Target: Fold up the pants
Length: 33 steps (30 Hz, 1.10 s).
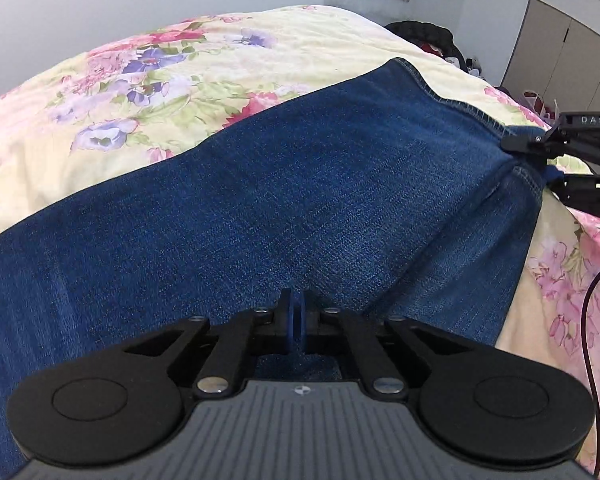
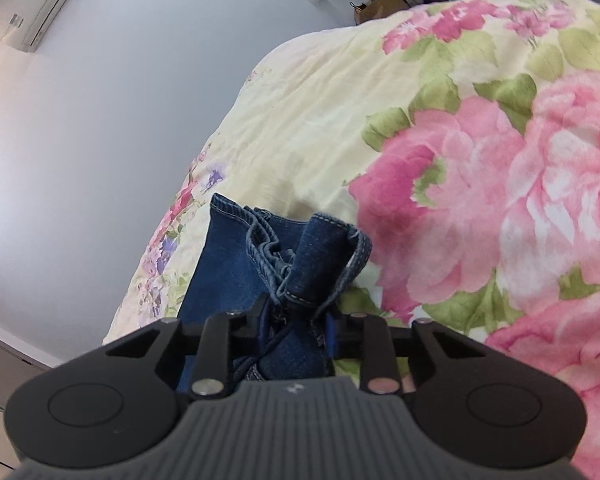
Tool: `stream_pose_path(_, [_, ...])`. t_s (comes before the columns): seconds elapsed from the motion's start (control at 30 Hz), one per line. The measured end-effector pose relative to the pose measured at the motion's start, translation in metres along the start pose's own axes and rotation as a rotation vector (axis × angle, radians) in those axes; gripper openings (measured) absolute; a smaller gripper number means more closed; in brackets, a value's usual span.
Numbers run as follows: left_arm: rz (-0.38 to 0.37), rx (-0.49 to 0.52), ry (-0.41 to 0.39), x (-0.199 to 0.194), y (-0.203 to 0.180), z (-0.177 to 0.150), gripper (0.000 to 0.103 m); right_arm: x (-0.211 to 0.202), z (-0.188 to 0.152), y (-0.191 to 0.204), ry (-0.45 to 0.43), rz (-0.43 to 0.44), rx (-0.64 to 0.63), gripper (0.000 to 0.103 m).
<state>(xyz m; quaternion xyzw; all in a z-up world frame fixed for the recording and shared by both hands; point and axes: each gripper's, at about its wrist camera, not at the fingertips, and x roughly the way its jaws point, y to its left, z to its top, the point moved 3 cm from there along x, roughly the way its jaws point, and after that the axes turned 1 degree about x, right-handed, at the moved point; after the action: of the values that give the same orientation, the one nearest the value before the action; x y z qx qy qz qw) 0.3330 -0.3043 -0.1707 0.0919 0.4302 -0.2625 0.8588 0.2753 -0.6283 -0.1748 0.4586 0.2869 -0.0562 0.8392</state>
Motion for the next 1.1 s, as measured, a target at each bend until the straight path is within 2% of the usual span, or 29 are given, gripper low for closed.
stream_pose_path(0.07, [-0.053,-0.021,0.021,-0.008,0.000,-0.004,0.001,-0.007,0.001,0.014,-0.017,-0.011,-0.051,0.019])
stream_pose_path(0.13, [-0.105,0.001,0.038,-0.019,-0.005,-0.012,0.002,-0.014,0.001,0.031,-0.036,-0.032,-0.117,0.018])
stream_pose_path(0.17, [-0.102,0.017,0.021,-0.029,-0.005,-0.016,0.002,-0.019,0.000,0.040,-0.045,-0.033,-0.148,0.014])
stream_pose_path(0.3, [-0.037,0.027,-0.027,-0.072,0.025,-0.021,0.002,-0.041,-0.006,0.088,-0.086,0.016,-0.266,0.013])
stream_pose_path(0.4, [0.052,0.008,-0.056,-0.106,0.064,-0.021,0.002,-0.054,-0.021,0.136,-0.108,0.034,-0.402,0.013])
stream_pose_path(0.53, [0.151,-0.051,-0.083,-0.150,0.121,-0.027,0.002,-0.065,-0.047,0.191,-0.110,0.065,-0.503,0.013])
stream_pose_path(0.7, [0.250,-0.082,-0.081,-0.191,0.173,-0.039,0.005,-0.066,-0.096,0.248,-0.085,0.099,-0.607,0.013])
stream_pose_path(0.93, [0.334,-0.105,-0.073,-0.223,0.223,-0.054,0.005,-0.035,-0.188,0.305,0.040,0.159,-0.716,0.013])
stream_pose_path(1.03, [0.340,-0.125,-0.050,-0.230,0.236,-0.065,0.006,-0.009,-0.240,0.317,0.145,0.161,-0.768,0.012])
stream_pose_path(1.1, [0.338,-0.127,-0.028,-0.231,0.242,-0.073,0.010,0.012,-0.276,0.316,0.238,0.126,-0.816,0.012])
